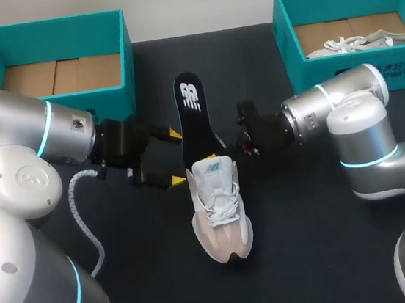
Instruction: Take the shoe out of the shoebox, open the shoe tongue, remove and reinsert the insole, then place the shoe into the shoebox
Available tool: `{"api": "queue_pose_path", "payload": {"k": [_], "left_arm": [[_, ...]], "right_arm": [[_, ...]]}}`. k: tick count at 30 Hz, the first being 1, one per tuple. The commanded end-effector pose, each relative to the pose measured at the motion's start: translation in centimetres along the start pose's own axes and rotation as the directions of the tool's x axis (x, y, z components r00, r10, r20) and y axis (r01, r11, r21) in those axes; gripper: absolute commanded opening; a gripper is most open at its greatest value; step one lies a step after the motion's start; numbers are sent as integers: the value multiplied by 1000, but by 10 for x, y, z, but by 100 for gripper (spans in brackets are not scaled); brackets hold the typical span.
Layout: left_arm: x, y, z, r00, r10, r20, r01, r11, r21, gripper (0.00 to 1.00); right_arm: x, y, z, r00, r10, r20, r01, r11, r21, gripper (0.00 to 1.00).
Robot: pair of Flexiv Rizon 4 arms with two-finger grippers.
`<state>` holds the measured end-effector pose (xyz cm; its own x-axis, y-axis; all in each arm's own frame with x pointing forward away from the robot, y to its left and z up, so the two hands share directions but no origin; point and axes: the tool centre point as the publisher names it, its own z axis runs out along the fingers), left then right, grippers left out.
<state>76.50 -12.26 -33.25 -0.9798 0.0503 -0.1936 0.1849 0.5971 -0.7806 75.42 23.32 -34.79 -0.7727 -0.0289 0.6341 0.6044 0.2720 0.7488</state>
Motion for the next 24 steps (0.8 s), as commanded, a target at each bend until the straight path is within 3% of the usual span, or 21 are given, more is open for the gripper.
{"api": "queue_pose_path", "payload": {"k": [1,10,13,15,24], "left_arm": [[0,-1,0,1000,0,-1,0,1000,-5,100],[0,-1,0,1000,0,-1,0,1000,-5,100],[0,-1,0,1000,0,-1,0,1000,-5,100],[0,-1,0,1000,0,-1,0,1000,-5,100],[0,-1,0,1000,0,-1,0,1000,-5,100]], "right_arm": [[7,-6,0,999,29,15,-29,999,20,0],[11,2,-2,999,16,41,-17,999,30,0],[11,5,0,999,4,44,-5,1000,31,29],[11,6,1,999,-3,49,1,999,33,37],[13,14,1,996,-48,79,47,999,15,37]]}}
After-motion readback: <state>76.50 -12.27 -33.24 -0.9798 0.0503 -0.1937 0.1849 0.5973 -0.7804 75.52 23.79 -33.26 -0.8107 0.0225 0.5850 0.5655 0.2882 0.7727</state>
